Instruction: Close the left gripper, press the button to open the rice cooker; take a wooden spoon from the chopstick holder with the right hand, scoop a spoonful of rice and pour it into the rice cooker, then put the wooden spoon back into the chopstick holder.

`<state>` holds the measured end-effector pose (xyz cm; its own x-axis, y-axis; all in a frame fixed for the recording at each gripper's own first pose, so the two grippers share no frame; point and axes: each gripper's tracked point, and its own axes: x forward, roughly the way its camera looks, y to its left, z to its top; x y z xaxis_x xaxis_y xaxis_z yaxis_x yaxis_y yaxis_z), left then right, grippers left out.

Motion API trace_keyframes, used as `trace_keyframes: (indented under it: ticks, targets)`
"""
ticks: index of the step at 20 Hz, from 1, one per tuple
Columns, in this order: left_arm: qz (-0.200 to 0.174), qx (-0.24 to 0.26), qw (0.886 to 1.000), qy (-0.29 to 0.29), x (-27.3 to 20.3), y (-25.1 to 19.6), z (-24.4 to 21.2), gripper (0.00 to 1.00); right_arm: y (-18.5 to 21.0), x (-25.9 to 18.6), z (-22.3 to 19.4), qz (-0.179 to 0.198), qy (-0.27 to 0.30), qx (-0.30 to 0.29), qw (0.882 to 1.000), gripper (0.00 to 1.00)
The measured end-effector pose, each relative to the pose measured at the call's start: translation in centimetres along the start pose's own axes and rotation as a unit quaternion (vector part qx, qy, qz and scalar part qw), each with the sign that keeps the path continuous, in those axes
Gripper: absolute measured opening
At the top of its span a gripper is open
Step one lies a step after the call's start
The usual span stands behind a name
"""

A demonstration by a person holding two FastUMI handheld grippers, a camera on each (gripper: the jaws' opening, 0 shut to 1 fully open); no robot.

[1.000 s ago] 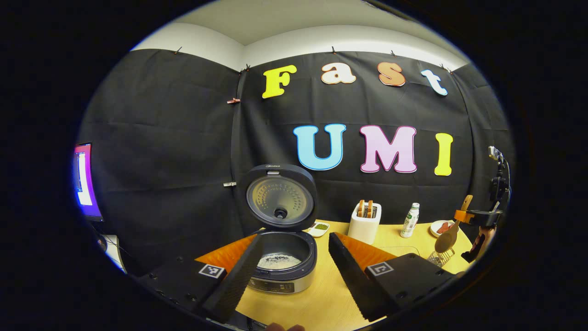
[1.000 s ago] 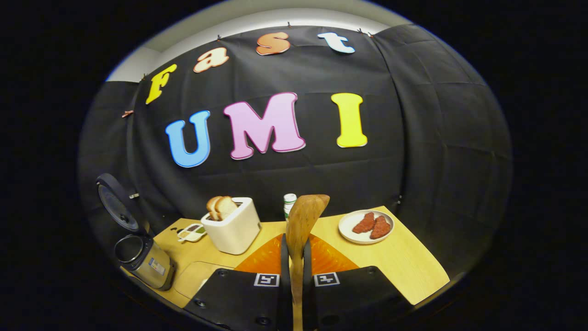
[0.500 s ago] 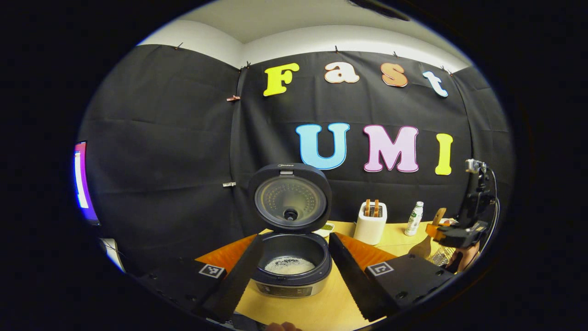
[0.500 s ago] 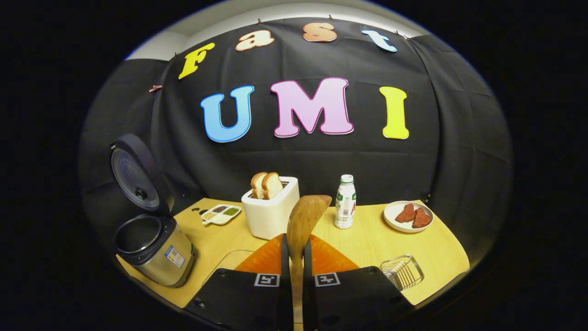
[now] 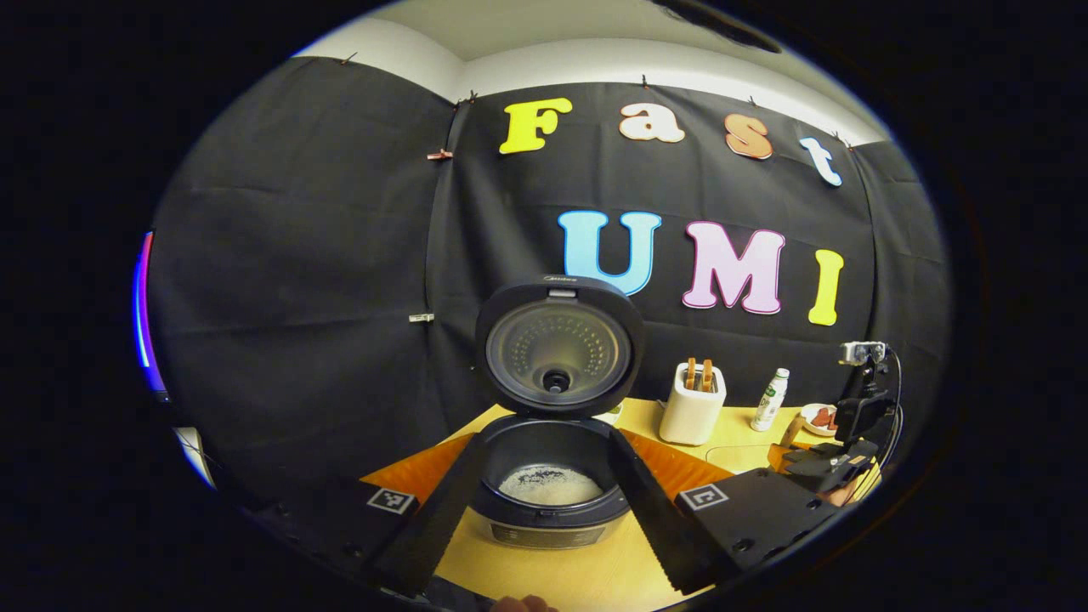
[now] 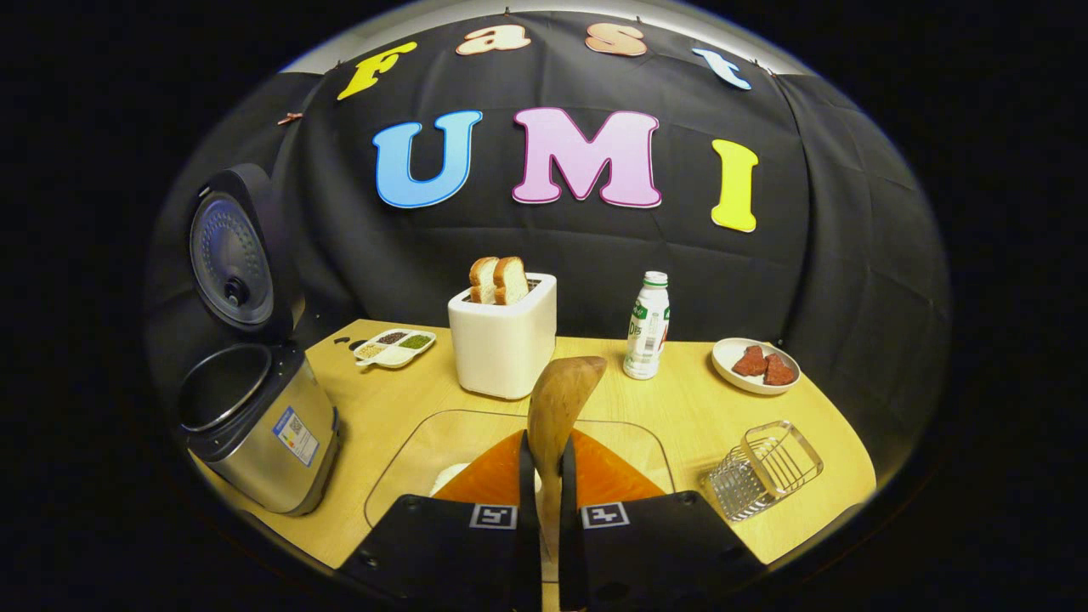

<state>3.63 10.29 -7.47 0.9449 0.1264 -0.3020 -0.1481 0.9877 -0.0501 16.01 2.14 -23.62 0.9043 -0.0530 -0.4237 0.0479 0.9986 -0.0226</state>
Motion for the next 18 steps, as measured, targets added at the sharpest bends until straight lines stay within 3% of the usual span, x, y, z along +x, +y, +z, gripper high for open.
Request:
trace_keyframes:
  ticks: [5,9,13,18]
  targets:
    - [-0.009,0.015,1.000,-0.021,0.1,0.4,1.2,0.98,3.3,-1.3,-0.7,0.005,0.027,0.102,0.994,0.13]
    - [-0.018,0.016,1.000,-0.018,0.1,0.1,0.8,0.98,4.6,-1.8,-0.5,0.012,0.040,0.181,0.983,0.13]
    - [-0.021,0.020,0.999,-0.021,-0.5,0.2,1.0,0.98,3.6,-1.6,0.2,0.002,0.039,0.251,0.967,0.12]
    - [-0.019,0.025,0.999,-0.022,-1.0,-0.1,1.0,0.98,2.0,-2.2,1.3,-0.007,0.020,0.291,0.957,0.12]
